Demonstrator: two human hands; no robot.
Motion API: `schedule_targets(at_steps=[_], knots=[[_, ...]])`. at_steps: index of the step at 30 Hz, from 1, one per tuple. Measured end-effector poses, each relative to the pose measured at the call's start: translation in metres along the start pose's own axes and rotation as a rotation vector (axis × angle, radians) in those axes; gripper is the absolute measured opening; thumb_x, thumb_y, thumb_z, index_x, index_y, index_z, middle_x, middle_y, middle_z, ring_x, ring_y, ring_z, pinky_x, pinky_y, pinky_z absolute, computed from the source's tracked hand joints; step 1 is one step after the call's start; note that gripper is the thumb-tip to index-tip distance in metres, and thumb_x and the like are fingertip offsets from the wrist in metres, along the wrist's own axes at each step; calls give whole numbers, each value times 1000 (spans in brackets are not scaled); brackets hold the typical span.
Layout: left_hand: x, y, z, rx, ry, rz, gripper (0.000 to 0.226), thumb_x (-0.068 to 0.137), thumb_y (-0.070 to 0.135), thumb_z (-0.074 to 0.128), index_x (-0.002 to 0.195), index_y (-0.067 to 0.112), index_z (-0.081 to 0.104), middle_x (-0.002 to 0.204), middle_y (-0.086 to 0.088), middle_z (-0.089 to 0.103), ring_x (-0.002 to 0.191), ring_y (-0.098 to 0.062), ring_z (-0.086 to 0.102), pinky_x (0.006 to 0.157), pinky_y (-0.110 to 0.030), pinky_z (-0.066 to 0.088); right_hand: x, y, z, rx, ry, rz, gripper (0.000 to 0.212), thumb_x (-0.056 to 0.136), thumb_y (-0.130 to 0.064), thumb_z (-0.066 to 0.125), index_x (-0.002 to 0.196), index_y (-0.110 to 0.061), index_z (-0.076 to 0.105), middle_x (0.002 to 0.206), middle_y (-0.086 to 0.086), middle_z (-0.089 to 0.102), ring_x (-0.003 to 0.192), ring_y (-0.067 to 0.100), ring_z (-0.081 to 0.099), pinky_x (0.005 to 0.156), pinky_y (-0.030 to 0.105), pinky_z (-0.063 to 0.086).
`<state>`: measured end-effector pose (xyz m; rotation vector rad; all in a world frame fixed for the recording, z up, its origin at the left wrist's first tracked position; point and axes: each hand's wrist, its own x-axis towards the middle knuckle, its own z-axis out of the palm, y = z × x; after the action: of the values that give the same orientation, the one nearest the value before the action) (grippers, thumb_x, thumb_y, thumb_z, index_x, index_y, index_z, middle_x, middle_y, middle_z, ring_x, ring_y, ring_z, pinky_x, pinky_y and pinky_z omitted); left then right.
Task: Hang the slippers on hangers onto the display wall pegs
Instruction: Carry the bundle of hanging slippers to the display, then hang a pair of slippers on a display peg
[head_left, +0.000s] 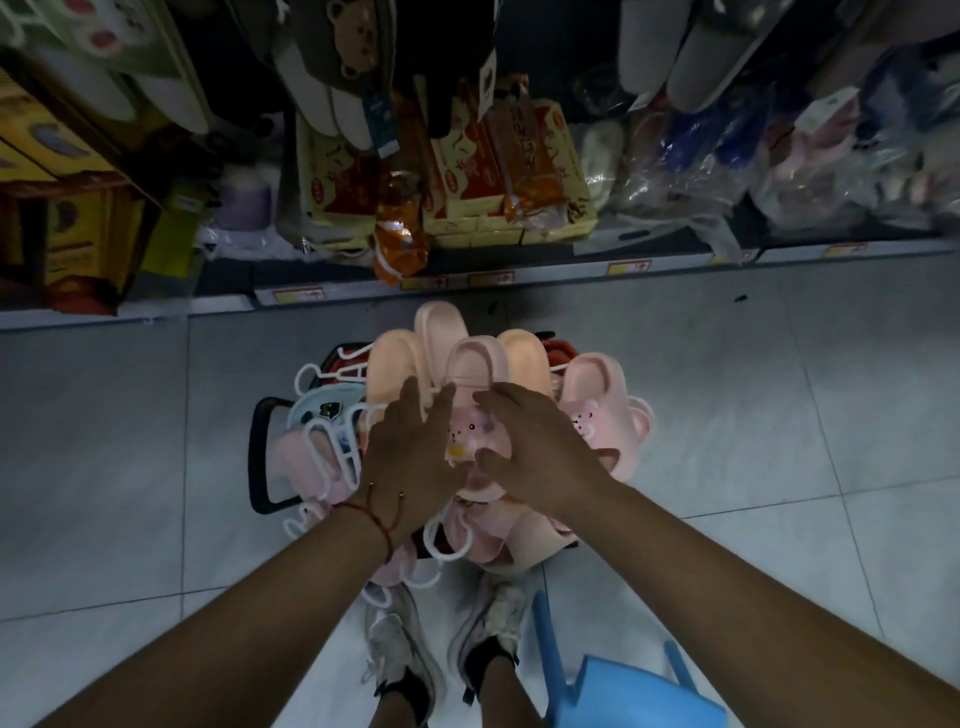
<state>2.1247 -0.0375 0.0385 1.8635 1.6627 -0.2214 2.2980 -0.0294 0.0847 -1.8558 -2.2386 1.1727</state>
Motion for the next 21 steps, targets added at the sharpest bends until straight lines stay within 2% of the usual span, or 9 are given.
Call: schedule_targets(at_steps=[2,4,6,8,11,13,16,18,21], knots=[[-3,-2,3,-6,58,-65,101,87,56,67,162,21,9,164,-21,15,145,-41,29,114,-48,29,9,-6,7,-87,-59,-27,71,86,-34,69,149,-16,43,157,7,39,139,30,38,115,41,33],[-4,-5,8,34,183,-71,105,76,51,80,157,8,29,147,-27,42,128,-49,46,104,-57,38,16,-9,13,-166,-45,-40,69,85,-37,69,145,-13,46,157,8,38,139,32,37,112,40,32],[-7,-5,9,28,233,-146,103,71,51,84,152,5,39,140,-29,48,123,-50,49,100,-58,40,20,-12,15,-236,-17,-31,64,85,-39,68,141,-13,48,154,8,39,136,31,38,108,40,33],[-13,-4,11,-40,242,-247,95,75,52,80,149,7,41,139,-30,45,121,-50,49,96,-53,43,25,-14,15,-270,-11,-33,70,85,-41,69,144,-15,43,150,8,42,134,32,36,107,40,31],[-21,-2,24,-251,243,-332,84,81,55,72,146,15,38,131,-21,52,110,-42,59,85,-48,54,34,-19,21,-380,-64,-73,95,82,-47,70,157,-18,20,148,10,45,137,34,35,116,45,22],[-24,-1,33,-387,230,-339,79,83,56,65,146,24,30,125,-13,58,102,-35,65,79,-47,57,41,-25,27,-499,-103,-130,101,82,-49,68,160,-19,10,141,11,52,132,35,43,117,48,20],[-19,0,42,-487,259,-365,76,85,51,66,146,28,27,116,-8,62,93,-32,67,73,-46,58,55,-32,28,-600,-187,-155,104,84,-49,67,160,-17,4,130,12,62,124,35,51,114,48,23],[-15,0,46,-542,275,-351,78,84,57,66,146,32,27,110,0,66,90,-24,69,73,-44,59,66,-35,25,-639,-243,-133,102,84,-49,66,159,-16,6,125,9,65,120,33,54,111,48,25],[-11,0,50,-652,288,-317,71,86,55,66,143,31,33,106,11,69,91,-13,68,77,-40,59,79,-40,20,-591,-318,-69,75,84,-46,66,145,-19,32,117,2,67,114,29,59,109,51,25]])
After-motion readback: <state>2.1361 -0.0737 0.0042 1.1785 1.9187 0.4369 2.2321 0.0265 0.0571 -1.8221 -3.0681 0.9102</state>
